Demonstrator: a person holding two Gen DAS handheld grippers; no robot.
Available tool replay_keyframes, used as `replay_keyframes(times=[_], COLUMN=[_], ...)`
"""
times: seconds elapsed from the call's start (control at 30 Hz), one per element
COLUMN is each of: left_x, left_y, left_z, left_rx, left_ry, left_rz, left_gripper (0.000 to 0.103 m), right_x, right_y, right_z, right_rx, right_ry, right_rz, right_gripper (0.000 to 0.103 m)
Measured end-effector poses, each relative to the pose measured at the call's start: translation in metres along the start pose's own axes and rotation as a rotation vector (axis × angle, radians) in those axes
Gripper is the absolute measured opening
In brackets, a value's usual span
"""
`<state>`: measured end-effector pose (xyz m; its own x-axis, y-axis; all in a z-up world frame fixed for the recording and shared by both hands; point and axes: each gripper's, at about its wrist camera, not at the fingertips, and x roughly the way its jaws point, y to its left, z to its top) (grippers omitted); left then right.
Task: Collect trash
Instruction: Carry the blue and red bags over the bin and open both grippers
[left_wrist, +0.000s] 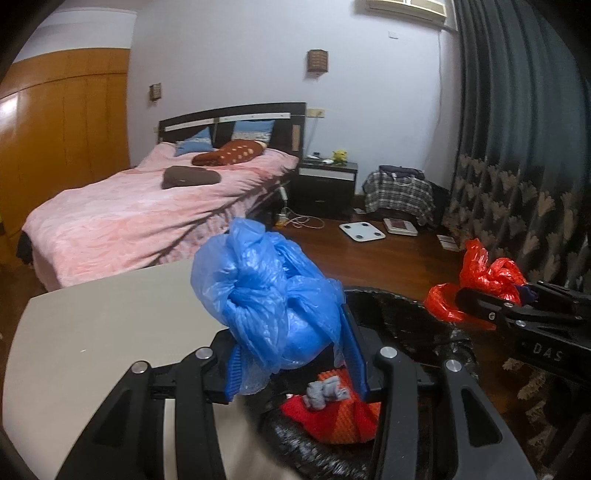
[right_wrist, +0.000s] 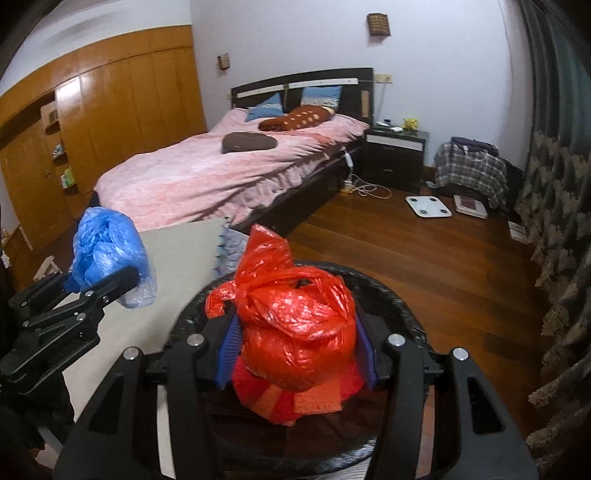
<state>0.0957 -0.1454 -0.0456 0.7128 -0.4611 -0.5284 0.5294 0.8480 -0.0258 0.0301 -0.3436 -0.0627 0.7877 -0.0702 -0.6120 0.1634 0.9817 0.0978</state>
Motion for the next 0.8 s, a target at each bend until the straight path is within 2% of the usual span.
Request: replay_keyframes(times=[0.33, 0.63, 0.67, 0.7, 0.73, 0.8], left_x=[0.056, 0.094, 0.097, 0.098, 0.101, 0.104], left_y=[-0.022, -0.027, -0.028, -0.029, -0.029, -0.026], left_z=[-0.003, -0.006, -0.007, -0.008, -0.008, -0.011], left_rx=[0.027, 0.037, 0.037, 0.039, 0.039, 0.035], left_ry=[0.056, 0.091, 0.098, 0.104, 0.110, 0.134], left_rz=[-0.100, -0.141, -0.153, -0.158, -0.160, -0.193], left_gripper=[0.045, 0.045, 0.046, 0.047, 0.051, 0.066], right_x=[0.035, 0.064, 0.067, 0.070, 0.071, 0.075], right_y=[-0.034, -0.046, -0.047, -0.047, -0.048, -0.048], right_z=[-0.009, -0.010, -0.011, -0.011, -0.011, -0.010], right_rx=[0.033, 0.039, 0.039, 0.039, 0.040, 0.039], right_ry=[0.052, 0.085, 0.086, 0.089, 0.089, 0.094], right_rz=[-0.038, -0.041, -0.037, -0.036, -0.038, -0.047], right_gripper=[0.050, 0.051, 0.054, 0.055, 0.062, 0.070])
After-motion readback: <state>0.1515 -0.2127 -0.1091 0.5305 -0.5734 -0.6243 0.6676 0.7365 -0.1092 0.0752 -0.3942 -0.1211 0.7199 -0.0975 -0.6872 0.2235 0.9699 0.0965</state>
